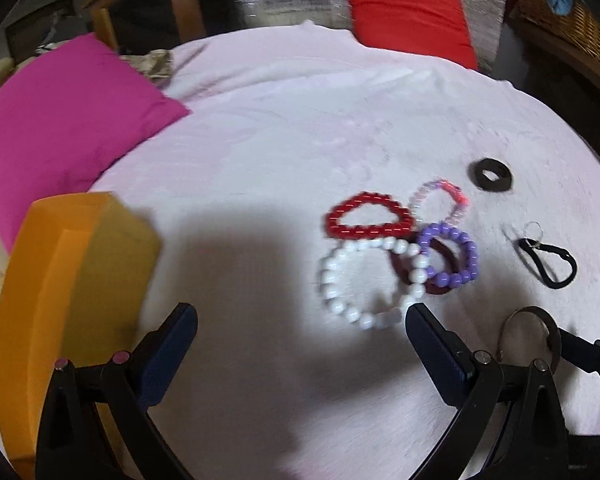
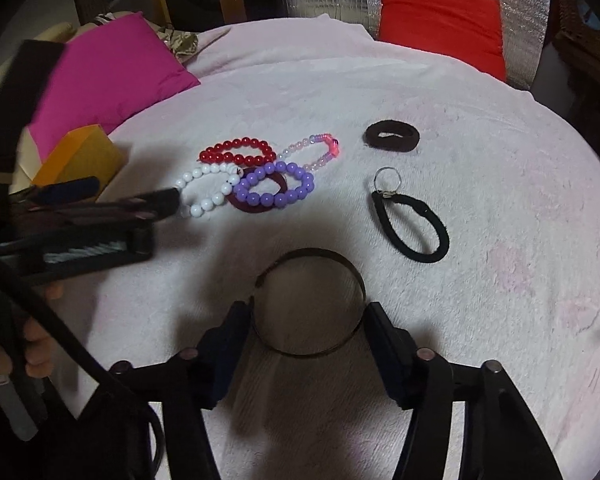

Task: Organize jewelry
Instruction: 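Grasp the thin metal bangle with the right tool while the left tool grasps the white bead bracelet, then carry the metal bangle and white bracelet into the orange box while both tools open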

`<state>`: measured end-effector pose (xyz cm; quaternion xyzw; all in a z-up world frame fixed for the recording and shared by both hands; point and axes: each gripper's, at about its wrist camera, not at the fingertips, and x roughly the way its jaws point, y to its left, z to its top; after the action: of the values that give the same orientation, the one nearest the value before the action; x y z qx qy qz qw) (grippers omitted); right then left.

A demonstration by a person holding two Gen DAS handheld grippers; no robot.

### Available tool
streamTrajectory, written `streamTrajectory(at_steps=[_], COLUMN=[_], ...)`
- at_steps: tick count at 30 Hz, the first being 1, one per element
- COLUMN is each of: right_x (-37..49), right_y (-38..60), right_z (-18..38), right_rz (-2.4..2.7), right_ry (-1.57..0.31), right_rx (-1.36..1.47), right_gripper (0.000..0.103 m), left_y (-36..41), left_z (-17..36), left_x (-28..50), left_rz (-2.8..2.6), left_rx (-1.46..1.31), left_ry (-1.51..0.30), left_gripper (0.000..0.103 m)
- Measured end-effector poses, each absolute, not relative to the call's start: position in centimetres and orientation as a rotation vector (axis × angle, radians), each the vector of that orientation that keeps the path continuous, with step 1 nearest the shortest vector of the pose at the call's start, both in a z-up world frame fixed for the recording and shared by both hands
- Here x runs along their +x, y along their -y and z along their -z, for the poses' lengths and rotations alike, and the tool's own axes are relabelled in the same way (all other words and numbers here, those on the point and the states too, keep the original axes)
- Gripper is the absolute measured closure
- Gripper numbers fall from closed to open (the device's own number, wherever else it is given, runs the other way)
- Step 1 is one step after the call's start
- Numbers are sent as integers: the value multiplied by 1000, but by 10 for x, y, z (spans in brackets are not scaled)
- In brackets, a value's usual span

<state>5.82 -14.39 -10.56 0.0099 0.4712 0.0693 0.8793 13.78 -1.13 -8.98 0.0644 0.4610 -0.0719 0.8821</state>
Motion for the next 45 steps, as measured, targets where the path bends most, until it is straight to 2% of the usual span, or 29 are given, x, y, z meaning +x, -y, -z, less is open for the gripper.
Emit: streamTrajectory(at_steps=[6,8,10,11,12,13,14,15,16,21,36,45], right_x=[53,51,48,48,46,46,45,45,45,44,37,41], right_y=[151,156,160,162,164,164,164,164,164,162,166,155], right_z=[105,104,104,104,103,103,103,103,103,105,82,79], right_rz=[-149,-151,-153,-154,-155,-154,-154,-153,-151,-144,-148,-151], right_ry=[-977,-983,-987,-988,-988,-987,-987,-986,-985,-980,-864,-849], right_rx=[54,67,89,99,102,102,102,100,99,91,139,137], right_gripper=[41,41,41,41,41,41,41,41,41,41,41,41], left_y=[29,30,32,32,30,30,31,31,33,32,7,-8], left_z=[95,98,104,105,104,103,103,103,103,95,50,39], left_x=[141,141,143,144,143,143,143,142,140,130,100,91], left_rz=[230,257,273,280,280,283,283,281,287,292,114,67], left_rx=[168,164,165,159,148,147,155,160,164,179,233,210], left_ry=[-950,-963,-987,-989,-969,-962,-958,-948,-941,-914,-729,-699], left_gripper=[0,4,26,27,33,45,49,58,71,92,93,93])
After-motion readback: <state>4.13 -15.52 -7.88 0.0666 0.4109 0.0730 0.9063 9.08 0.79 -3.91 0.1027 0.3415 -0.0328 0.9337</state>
